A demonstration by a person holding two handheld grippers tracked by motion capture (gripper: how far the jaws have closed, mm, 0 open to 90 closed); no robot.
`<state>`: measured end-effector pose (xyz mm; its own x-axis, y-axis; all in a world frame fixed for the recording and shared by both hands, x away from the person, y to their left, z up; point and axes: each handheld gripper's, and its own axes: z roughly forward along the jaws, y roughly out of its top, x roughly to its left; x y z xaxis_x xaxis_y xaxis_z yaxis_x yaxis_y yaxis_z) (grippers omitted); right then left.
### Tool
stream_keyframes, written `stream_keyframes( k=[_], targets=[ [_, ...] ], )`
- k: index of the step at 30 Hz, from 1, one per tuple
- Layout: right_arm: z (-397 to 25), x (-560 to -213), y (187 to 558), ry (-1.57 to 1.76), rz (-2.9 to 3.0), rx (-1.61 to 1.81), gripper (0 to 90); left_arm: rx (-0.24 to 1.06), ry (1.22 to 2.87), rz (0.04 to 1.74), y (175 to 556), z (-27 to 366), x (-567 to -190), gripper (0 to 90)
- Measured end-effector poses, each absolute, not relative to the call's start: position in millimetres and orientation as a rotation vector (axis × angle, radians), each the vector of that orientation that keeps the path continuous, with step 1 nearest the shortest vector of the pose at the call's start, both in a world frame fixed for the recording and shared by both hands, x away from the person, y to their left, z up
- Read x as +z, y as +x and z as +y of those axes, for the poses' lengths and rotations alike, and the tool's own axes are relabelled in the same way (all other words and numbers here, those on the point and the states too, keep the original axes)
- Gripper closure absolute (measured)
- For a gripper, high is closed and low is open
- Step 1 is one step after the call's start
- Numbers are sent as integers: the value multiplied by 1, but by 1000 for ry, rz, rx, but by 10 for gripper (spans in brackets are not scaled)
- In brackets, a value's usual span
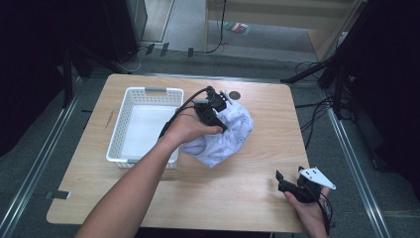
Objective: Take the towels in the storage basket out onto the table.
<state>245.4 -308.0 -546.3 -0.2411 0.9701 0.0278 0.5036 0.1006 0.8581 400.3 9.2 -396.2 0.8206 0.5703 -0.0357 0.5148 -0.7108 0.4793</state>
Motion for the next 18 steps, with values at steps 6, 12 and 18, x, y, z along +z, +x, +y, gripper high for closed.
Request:
stream_keyframes(
  k=[6, 12, 18],
  targets=[
    [-308, -546, 246, 1442, 1813, 1057, 141, 144, 2535, 803, 401, 2, -407, 597],
    [-308, -546, 246, 1441, 1815, 1058, 141, 142, 2544, 797, 399, -5, -419, 569],
    [-308, -546, 246, 1435, 1818, 1059, 141, 158, 2570, 814, 398, -8, -437, 459]
  ],
)
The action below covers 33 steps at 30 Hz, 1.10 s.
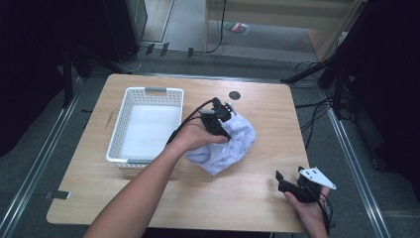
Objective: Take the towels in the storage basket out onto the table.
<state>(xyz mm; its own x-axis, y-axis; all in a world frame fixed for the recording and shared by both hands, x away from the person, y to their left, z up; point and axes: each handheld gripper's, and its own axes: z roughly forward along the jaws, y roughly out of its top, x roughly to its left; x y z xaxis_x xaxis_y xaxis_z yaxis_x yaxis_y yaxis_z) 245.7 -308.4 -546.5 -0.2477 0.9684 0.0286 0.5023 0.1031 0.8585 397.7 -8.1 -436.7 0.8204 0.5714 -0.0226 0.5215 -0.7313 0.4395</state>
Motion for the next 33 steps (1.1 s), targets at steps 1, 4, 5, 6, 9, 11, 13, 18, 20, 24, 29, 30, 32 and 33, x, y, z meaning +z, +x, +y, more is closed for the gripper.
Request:
stream_keyframes(
  k=[1, 4, 5, 6, 9, 11, 13, 18, 20, 24, 29, 30, 32, 33],
  targets=[
    [-308, -546, 246, 1441, 1816, 1059, 141, 153, 2570, 819, 397, -9, -440, 423],
    [-308, -546, 246, 1440, 1816, 1058, 141, 155, 2556, 835, 395, -10, -442, 242],
    [-308, -546, 246, 1440, 1816, 1057, 141, 164, 2547, 841, 395, -11, -442, 176],
    [-308, -546, 246, 1441, 1816, 1057, 141, 167, 2544, 844, 395, -10, -440, 138],
    [-308, -546, 246, 1440, 1815, 1056, 141, 151, 2540, 851, 395, -9, -438, 82],
    [-308, -547, 246, 1441, 1815, 1056, 141, 162, 2535, 856, 394, -8, -436, 42],
    [-308, -547, 246, 1441, 1816, 1056, 141, 162, 2524, 857, 393, -6, -433, 18],
    [-307, -547, 246, 1442, 1818, 1056, 140, 179, 2521, 864, 391, -2, -428, 0],
    [-308, -546, 246, 1444, 1819, 1057, 140, 182, 2519, 850, 391, 1, -425, 0],
    [-308, -547, 246, 1444, 1820, 1057, 140, 201, 2513, 867, 390, 10, -421, 0],
    [-307, -547, 246, 1444, 1820, 1055, 140, 230, 2502, 889, 390, 24, -414, 0],
    [-307, -547, 246, 1442, 1821, 1055, 140, 228, 2496, 894, 389, 28, -413, 0],
    [-307, -547, 246, 1449, 1819, 1054, 140, 237, 2487, 906, 389, 35, -412, 0],
    [-307, -547, 246, 1446, 1820, 1053, 140, 241, 2478, 913, 389, 39, -411, 0]
  ],
)
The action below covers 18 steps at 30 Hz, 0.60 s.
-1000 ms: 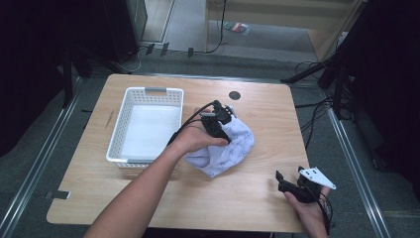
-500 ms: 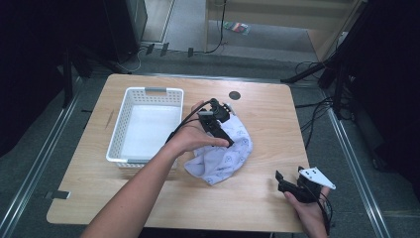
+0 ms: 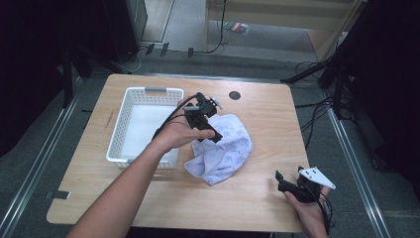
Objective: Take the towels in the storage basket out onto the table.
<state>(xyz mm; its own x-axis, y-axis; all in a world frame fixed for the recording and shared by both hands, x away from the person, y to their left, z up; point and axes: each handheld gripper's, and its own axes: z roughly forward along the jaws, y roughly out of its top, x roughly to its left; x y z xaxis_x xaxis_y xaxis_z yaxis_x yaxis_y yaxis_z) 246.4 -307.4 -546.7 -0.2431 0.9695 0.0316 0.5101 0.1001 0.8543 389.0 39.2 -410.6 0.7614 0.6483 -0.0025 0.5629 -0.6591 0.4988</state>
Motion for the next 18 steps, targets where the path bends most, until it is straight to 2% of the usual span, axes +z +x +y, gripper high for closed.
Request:
stream_keyframes(
  k=[18],
  targets=[
    [-308, -546, 246, 1456, 1804, 1046, 134, 300, 2394, 1011, 377, 115, -399, 0]
  ],
)
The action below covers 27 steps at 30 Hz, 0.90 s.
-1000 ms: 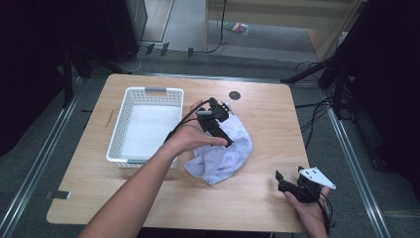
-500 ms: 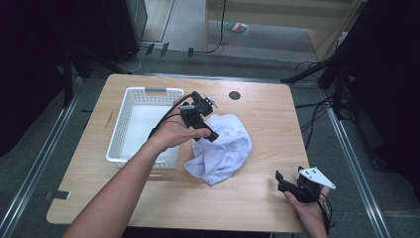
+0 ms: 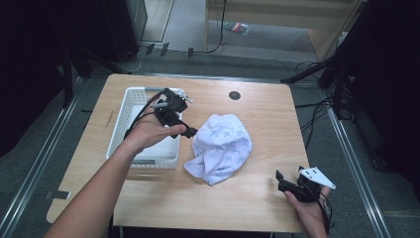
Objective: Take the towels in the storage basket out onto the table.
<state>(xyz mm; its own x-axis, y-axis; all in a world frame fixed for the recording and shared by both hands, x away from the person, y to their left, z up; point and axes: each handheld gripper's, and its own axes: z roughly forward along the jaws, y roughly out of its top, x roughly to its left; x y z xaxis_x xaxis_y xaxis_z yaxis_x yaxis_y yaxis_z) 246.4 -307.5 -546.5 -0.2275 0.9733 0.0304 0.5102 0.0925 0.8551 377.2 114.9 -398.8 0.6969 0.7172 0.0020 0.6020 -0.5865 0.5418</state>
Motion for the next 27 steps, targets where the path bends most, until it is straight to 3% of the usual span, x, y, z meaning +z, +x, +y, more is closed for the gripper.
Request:
stream_keyframes(
  k=[27],
  targets=[
    [-307, -547, 247, 1462, 1803, 1029, 135, 433, 2323, 1119, 351, 190, -380, 0]
  ],
)
